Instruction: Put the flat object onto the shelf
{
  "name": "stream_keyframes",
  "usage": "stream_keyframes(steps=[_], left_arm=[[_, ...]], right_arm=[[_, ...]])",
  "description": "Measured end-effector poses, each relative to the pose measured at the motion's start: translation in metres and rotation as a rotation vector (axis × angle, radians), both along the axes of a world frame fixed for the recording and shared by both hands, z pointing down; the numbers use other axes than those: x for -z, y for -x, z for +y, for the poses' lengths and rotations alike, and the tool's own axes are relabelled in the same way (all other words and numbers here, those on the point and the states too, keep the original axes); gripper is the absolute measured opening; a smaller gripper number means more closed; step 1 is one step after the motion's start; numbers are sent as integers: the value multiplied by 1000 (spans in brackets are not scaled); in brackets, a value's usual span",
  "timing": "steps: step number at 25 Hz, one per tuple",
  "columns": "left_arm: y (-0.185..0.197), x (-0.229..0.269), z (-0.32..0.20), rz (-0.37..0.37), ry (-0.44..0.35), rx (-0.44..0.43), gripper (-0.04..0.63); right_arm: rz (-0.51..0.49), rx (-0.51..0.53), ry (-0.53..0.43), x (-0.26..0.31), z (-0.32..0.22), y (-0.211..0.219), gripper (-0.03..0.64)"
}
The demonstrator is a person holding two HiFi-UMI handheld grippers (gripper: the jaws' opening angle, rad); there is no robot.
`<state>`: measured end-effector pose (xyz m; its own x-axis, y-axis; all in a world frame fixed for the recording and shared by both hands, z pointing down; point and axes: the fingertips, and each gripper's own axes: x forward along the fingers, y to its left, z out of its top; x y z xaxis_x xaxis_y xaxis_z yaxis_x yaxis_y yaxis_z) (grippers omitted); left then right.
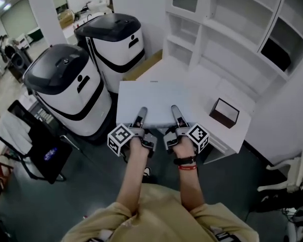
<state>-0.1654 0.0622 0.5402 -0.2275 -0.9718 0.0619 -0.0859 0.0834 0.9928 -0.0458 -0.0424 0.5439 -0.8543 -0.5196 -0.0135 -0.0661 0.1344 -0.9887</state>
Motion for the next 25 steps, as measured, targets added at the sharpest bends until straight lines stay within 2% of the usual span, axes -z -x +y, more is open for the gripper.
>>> stream_keyframes(steps=[10,17,20,25], left_arm=[[2,17,-118,3,-24,-273,318],[-3,32,-175,-9,-93,-448,318],[-16,37,-191,17,-129,-505,318],[-45,40,-222,31,-132,-589,317]], right_arm=[[-1,-276,-23,23,-84,-22,391],[13,-429,-52,34,-111,-37,388],[20,-488,-83,45,-119,-51,385],[41,-564,-75,49,-134,-83,383]])
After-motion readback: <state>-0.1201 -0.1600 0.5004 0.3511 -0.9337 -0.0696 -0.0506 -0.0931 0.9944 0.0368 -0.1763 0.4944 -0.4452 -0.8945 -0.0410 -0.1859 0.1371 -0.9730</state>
